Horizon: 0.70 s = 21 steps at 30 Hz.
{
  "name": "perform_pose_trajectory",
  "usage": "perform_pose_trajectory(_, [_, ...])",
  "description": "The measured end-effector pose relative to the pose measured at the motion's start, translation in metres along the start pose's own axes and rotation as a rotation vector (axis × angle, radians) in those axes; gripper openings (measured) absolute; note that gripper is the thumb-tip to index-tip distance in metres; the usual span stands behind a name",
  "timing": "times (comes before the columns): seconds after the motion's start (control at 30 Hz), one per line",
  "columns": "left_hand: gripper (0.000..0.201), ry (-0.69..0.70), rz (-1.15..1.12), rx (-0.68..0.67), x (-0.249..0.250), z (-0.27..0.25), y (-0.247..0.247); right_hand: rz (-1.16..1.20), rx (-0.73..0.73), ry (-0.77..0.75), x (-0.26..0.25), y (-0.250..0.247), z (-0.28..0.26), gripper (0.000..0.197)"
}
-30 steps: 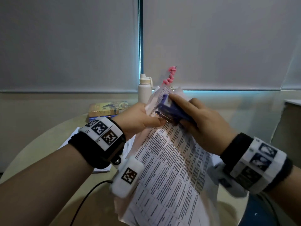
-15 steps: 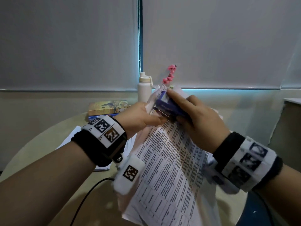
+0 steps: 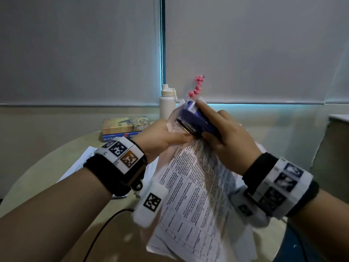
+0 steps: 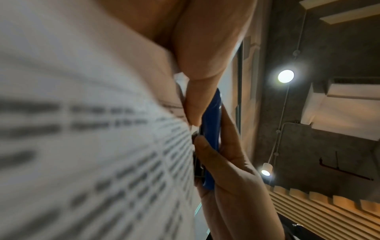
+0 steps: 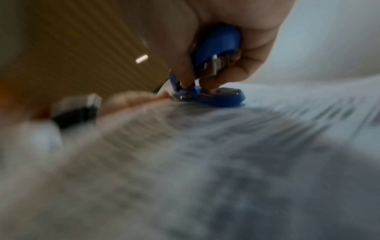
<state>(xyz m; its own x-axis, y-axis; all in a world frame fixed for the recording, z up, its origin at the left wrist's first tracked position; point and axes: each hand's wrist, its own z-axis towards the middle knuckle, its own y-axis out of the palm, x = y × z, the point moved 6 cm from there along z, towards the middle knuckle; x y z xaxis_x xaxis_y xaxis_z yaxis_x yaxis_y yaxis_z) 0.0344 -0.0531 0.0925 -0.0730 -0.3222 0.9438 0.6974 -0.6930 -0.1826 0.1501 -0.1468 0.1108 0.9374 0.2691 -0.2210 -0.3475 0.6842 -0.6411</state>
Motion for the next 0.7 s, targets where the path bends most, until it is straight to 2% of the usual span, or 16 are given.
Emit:
perform_pose_trajectory(0.03, [0.025, -0.01, -0.019, 0.001, -0.002, -0.001, -0.001, 0.135, -0.027, 0.055, 0.007, 0.003, 0.0, 0.07])
perform_pose_trajectory(0.1, [0.021, -0.044, -0.037, 0.038, -0.006, -0.002, -0.005, 0.176, -0.034, 0.081, 0.012, 0.004, 0.0, 0.071])
perform_pose_trajectory(0.13, [0.021, -0.054, -0.039, 0.064, -0.01, -0.001, -0.008, 0.131, -0.018, 0.059, 0.011, 0.003, -0.001, 0.07])
perform_pose_trajectory(0.27, [0.017, -0.057, -0.032, 0.09, -0.016, -0.002, -0.006, -0.326, 0.077, -0.166, -0.014, -0.001, -0.006, 0.062])
perform_pose_trajectory(0.3, [0.019, -0.059, -0.033, 0.083, -0.017, -0.001, -0.005, -0.329, 0.057, -0.155, -0.015, 0.0, -0.006, 0.06])
perform_pose_trajectory(0.4, [0.025, -0.104, -0.067, 0.092, -0.019, -0.001, -0.005, -0.153, -0.027, 0.006, -0.002, 0.006, -0.001, 0.062])
perform_pose_trajectory(0.47, [0.035, -0.089, -0.064, 0.079, -0.019, 0.001, -0.003, -0.262, 0.006, -0.049, -0.009, 0.006, -0.004, 0.061])
perform_pose_trajectory(0.53, [0.035, -0.037, -0.061, 0.037, -0.019, 0.0, 0.007, -0.327, 0.077, -0.119, -0.017, 0.004, -0.004, 0.062])
perform_pose_trajectory(0.6, [0.033, -0.033, -0.04, -0.016, -0.022, -0.002, 0.02, -0.109, 0.041, -0.01, -0.015, 0.008, 0.004, 0.067])
perform_pose_trajectory(0.7, [0.029, -0.063, -0.029, 0.027, -0.028, -0.002, 0.019, 0.443, 0.038, 0.228, 0.001, 0.007, 0.01, 0.068])
